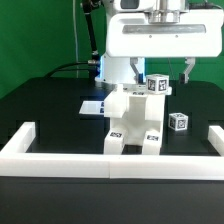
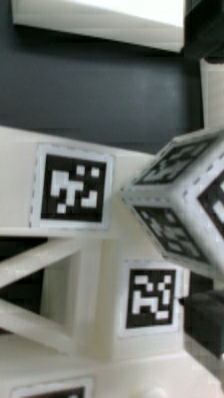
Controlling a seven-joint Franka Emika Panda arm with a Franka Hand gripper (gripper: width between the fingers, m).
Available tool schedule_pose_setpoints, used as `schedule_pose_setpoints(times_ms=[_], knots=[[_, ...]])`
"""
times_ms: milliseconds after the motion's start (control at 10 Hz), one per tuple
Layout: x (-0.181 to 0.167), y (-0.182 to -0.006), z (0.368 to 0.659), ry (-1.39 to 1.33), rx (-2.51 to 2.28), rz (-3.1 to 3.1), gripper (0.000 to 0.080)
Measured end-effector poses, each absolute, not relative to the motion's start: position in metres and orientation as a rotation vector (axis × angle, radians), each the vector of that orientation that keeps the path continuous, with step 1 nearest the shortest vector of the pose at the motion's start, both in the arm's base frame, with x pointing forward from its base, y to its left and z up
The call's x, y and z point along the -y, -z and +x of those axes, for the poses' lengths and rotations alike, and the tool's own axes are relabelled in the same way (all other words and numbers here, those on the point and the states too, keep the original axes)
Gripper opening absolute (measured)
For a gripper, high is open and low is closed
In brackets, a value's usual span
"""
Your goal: Assemble chair
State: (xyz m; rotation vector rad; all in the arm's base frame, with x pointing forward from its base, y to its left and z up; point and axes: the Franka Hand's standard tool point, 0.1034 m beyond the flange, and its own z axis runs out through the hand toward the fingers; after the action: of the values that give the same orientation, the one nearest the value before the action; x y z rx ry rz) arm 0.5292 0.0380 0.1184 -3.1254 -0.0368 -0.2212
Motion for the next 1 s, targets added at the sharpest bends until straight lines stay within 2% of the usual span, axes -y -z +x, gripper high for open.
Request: schedule_pose_setpoints(times_ms=[400, 500, 600, 700, 800, 1000], knots=[[-0.0329, -0.1189, 0.5302, 0.215, 0.42, -3.136, 0.0649], [-0.0328, -0.1189, 0.5302, 0.215, 0.399, -3.137, 0.0526], [-0.0326, -0.1186, 0.5301, 0.214, 0.398, -3.138, 0.0526], [-0.0326, -0.1182, 0.53, 0.214, 0.371, -3.14, 0.0387], [-0.0325, -0.1182, 0.53, 0.214, 0.342, -3.143, 0.0286], [-0.0325, -0.1181, 0.53, 0.215, 0.323, -3.143, 0.0287]])
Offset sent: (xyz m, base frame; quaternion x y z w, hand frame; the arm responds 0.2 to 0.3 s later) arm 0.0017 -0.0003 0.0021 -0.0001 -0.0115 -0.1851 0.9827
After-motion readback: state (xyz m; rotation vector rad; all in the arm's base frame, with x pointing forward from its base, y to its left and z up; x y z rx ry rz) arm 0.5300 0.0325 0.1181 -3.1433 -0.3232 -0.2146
